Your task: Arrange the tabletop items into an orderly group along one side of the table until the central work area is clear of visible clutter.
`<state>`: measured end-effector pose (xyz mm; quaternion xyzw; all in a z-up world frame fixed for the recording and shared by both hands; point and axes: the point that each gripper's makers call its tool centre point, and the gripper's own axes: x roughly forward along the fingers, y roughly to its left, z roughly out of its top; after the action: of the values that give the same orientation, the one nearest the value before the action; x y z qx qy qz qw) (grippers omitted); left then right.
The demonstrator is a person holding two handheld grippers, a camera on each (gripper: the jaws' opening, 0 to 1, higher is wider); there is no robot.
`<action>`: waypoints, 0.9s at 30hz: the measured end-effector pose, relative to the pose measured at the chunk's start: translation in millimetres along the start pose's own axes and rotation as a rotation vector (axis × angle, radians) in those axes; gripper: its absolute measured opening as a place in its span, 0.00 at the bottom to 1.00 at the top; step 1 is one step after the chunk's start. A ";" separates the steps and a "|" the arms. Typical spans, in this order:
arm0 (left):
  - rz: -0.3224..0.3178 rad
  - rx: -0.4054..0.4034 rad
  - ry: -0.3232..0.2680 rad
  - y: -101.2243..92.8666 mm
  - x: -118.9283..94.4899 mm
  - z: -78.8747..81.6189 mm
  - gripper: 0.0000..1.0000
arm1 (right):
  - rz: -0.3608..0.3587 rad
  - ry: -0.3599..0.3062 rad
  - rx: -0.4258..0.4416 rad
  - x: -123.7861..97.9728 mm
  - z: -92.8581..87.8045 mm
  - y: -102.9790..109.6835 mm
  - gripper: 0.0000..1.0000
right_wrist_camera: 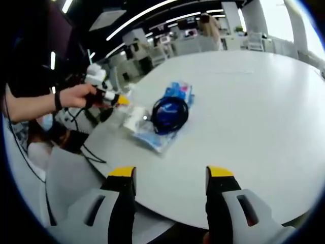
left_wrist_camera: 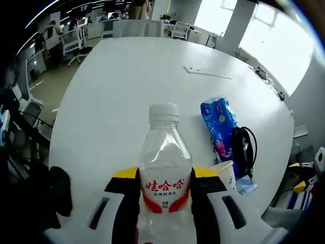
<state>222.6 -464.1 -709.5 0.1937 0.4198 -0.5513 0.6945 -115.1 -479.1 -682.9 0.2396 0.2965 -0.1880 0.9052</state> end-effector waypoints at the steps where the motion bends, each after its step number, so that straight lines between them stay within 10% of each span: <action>1: 0.002 0.000 -0.007 0.5 -2.3 -0.4 0.37 | 0.000 -0.001 0.000 0.3 0.0 -0.4 0.53; 27: 0.037 0.070 -0.147 -6.4 -39.3 -9.0 0.37 | 0.015 -0.007 -0.013 -1.8 -3.2 10.8 0.51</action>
<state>211.7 -435.9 -682.1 0.1847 0.3445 -0.5653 0.7263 -112.7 -468.2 -680.6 0.2352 0.2929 -0.1803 0.9091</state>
